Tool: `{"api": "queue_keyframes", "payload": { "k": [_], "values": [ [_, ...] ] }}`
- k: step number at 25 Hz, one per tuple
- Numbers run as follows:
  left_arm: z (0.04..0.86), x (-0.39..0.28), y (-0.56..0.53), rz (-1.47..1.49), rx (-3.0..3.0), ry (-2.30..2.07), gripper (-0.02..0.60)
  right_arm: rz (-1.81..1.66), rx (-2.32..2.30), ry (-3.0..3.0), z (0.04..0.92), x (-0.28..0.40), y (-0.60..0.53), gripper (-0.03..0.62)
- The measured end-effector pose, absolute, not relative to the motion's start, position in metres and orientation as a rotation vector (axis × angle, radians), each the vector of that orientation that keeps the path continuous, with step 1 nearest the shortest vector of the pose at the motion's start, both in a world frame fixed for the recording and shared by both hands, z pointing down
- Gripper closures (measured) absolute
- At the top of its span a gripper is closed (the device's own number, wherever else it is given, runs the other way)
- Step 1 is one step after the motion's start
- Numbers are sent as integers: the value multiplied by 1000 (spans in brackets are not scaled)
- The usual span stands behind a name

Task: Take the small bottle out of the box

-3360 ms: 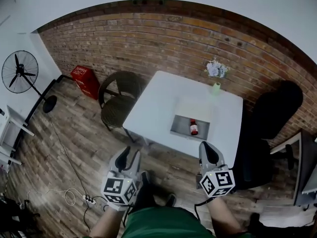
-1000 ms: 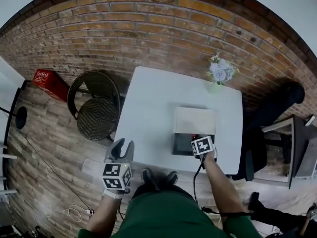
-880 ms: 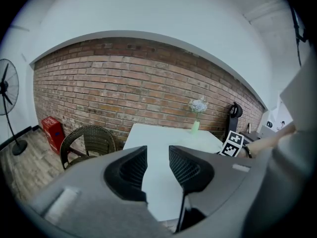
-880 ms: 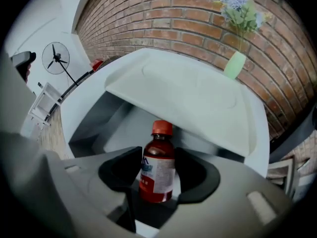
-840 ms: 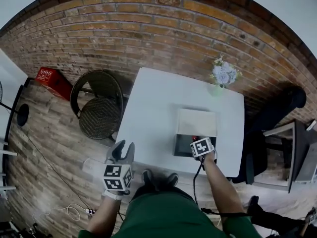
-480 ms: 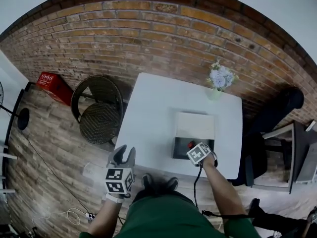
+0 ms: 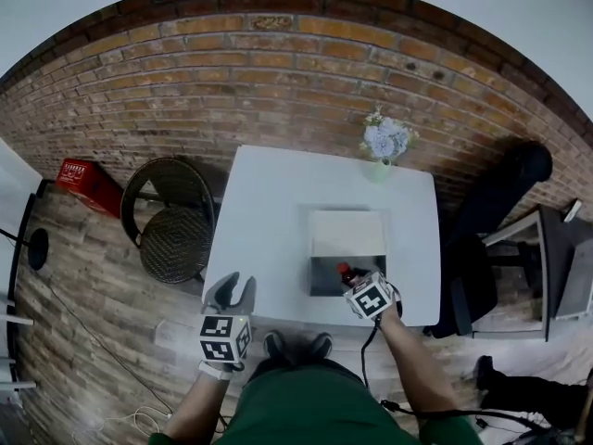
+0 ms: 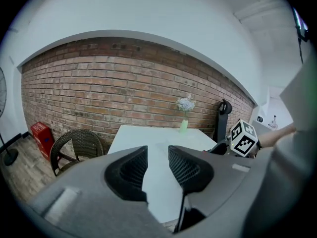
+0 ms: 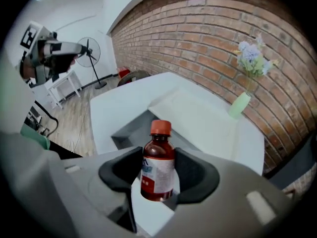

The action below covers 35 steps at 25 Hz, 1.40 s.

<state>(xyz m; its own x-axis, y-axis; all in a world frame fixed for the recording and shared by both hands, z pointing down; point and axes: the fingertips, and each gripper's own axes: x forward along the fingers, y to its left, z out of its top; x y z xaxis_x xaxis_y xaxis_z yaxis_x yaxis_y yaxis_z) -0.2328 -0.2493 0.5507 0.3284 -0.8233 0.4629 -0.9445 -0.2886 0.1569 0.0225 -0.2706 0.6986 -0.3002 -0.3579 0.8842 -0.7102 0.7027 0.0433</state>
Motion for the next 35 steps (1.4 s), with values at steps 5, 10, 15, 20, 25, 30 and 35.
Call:
{"api": "queue_keyframes", "payload": {
  "k": [5, 10, 15, 20, 25, 30, 35],
  "values": [
    [546, -209, -256, 419, 2255, -1509, 442, 514, 951, -2076, 649, 24, -273, 384],
    [544, -190, -259, 420, 2293, -1466, 442, 652, 1124, -2289, 591, 30, -279, 384],
    [544, -175, -257, 422, 2315, -1430, 443, 797, 1281, -2501, 534, 41, -281, 384],
    [541, -167, -255, 421, 2334, -1409, 443, 850, 1370, -2656, 492, 47, -282, 384],
    [537, -164, -254, 431, 2341, -1404, 443, 908, 1419, -2799, 457, 50, -281, 384],
    [540, -160, -252, 445, 2337, -1392, 443, 973, 1467, -2927, 428, 60, -283, 384],
    [542, -158, -253, 457, 2332, -1387, 443, 984, 1514, -2986, 410, 69, -285, 384]
  ]
}}
